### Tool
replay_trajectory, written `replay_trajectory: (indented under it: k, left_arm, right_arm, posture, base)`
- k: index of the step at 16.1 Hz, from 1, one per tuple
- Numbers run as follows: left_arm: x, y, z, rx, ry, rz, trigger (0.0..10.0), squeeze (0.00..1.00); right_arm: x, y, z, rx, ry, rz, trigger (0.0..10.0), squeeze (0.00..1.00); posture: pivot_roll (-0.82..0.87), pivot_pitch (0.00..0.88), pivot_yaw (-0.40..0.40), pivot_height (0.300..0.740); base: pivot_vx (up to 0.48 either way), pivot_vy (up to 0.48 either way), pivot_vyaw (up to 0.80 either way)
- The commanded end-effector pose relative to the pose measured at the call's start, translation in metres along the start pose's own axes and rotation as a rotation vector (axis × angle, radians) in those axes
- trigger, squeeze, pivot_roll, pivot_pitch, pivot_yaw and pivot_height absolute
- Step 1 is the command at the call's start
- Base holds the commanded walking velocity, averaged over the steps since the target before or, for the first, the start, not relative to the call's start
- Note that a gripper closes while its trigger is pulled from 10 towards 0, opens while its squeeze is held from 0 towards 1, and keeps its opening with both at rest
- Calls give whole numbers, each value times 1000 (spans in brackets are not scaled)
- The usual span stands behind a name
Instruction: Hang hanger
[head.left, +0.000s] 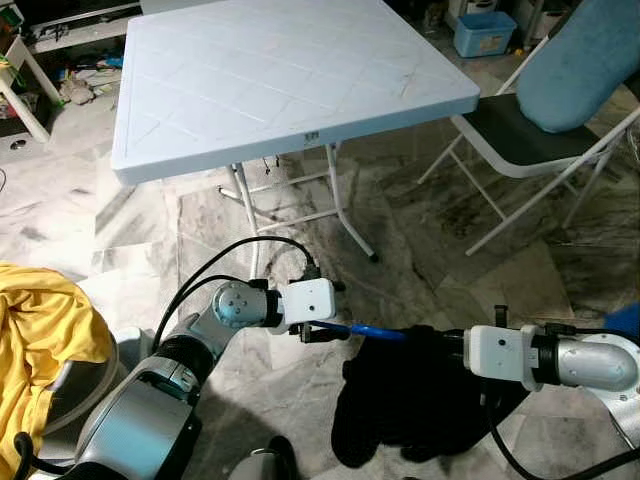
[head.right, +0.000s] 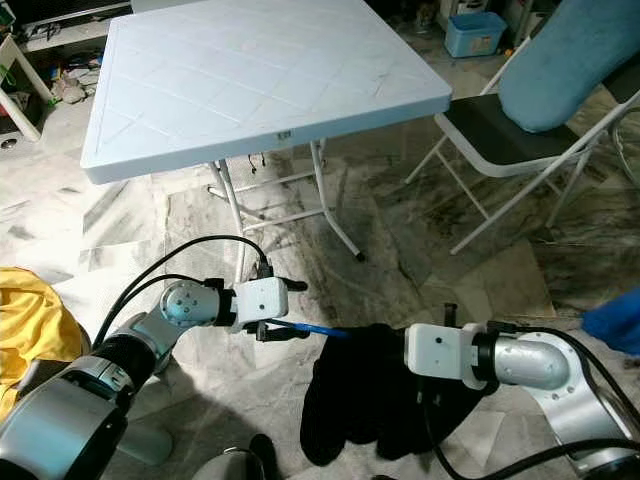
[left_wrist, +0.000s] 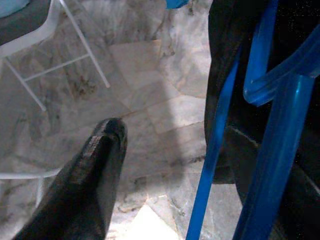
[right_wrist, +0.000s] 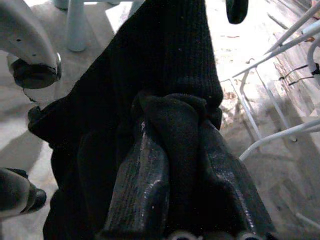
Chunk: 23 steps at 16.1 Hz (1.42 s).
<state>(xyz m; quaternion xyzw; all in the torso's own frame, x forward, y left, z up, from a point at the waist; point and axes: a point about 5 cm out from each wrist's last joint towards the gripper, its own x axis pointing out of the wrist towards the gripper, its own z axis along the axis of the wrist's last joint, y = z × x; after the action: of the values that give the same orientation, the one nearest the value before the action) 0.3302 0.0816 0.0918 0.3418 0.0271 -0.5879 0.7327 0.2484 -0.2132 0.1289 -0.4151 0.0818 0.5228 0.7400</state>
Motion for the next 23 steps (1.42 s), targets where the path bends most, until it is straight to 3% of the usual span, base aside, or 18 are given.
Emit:
replay_trajectory:
  k: [1,13,23]
  left_arm:
    - [0,-4,-3,-18,13,-23,0,0]
    - [3,-1,5,-13,-40,-45,0,0]
    - [6,-6,5,-50,-36,-118,0,0]
  right_arm:
    - [-3,-4,8,-25,-33,-8,10000,0]
    - [2,0,10,-15,-49,-13,10000,0]
    - [6,-15,15,-76,-66,-123,10000,0]
  posture:
    - [-230,161,73,740]
    - [-224,166,59,740]
    - [-233,168,58,740]
  base:
    - [0,0,0]
    - [0,0,0]
    - [0,0,0]
